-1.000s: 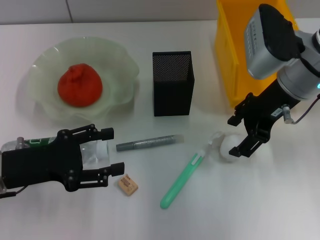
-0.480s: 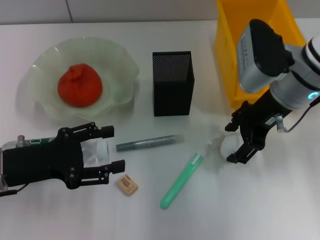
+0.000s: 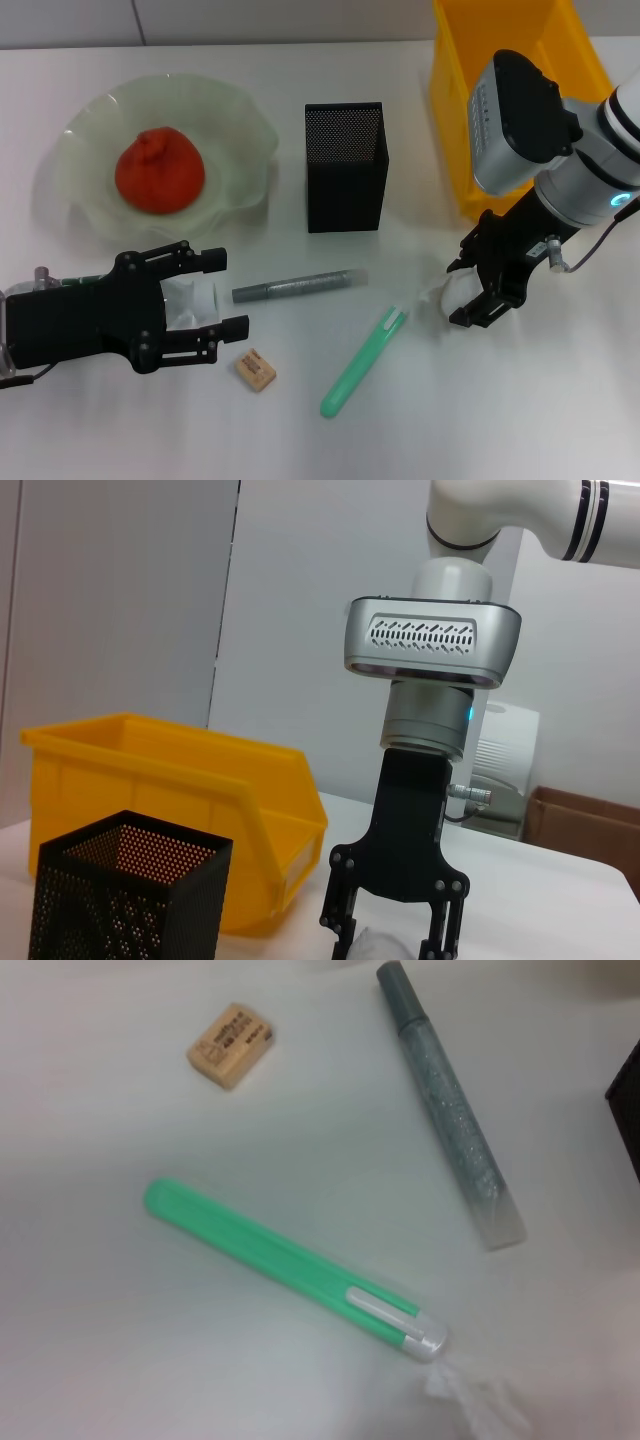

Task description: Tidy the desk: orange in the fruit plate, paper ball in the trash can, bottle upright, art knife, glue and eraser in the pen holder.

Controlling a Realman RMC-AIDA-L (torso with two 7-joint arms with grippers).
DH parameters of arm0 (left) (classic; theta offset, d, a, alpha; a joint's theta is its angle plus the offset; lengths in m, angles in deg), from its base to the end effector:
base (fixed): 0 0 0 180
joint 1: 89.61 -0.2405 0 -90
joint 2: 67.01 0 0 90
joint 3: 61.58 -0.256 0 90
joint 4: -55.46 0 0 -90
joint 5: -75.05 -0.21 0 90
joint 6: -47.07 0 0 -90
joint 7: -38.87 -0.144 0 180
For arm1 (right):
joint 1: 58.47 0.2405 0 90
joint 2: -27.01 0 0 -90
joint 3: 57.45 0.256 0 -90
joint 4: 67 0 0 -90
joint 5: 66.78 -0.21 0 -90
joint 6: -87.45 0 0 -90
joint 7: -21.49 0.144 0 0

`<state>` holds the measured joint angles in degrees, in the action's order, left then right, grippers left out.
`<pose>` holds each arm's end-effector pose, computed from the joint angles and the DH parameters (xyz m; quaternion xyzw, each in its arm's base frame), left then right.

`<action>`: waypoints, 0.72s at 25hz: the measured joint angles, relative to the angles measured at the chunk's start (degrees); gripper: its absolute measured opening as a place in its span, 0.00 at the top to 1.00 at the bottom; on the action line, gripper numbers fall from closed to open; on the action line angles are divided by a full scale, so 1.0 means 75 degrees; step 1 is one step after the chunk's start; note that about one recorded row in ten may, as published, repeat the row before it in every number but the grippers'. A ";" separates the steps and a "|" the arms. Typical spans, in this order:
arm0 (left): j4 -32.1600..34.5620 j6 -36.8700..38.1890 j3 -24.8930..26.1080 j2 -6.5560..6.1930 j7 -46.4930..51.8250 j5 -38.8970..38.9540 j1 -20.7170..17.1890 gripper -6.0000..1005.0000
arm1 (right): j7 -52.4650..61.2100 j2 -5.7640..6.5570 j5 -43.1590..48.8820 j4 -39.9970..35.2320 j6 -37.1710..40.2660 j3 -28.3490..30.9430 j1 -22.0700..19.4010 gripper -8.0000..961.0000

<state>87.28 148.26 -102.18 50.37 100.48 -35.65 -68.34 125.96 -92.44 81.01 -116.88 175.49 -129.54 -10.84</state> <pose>-0.2932 0.2592 -0.0007 -0.9393 -0.1441 -0.2964 0.0953 0.1929 0.3678 -0.0398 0.9746 -0.0678 0.2132 0.0027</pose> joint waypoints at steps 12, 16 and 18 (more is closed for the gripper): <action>0.0000 0.0002 0.0004 -0.0020 0.0000 0.0020 0.0048 0.18 | -0.0658 0.0119 -0.1122 -0.0385 0.1024 0.1918 -0.0250 0.42; -0.0006 0.0067 0.0022 0.0004 0.0003 0.0056 0.0083 0.18 | -0.1991 0.0230 -0.2666 -0.0082 0.1290 0.3180 -0.0953 0.42; -0.0006 0.0069 0.0023 0.0005 0.0003 0.0057 0.0088 0.18 | -0.2396 0.0263 -0.3097 0.0150 0.1287 0.3265 -0.1172 0.41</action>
<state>87.23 148.77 -102.00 50.41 100.50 -35.22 -67.68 108.00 -90.47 57.78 -115.75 185.14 -105.05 -19.63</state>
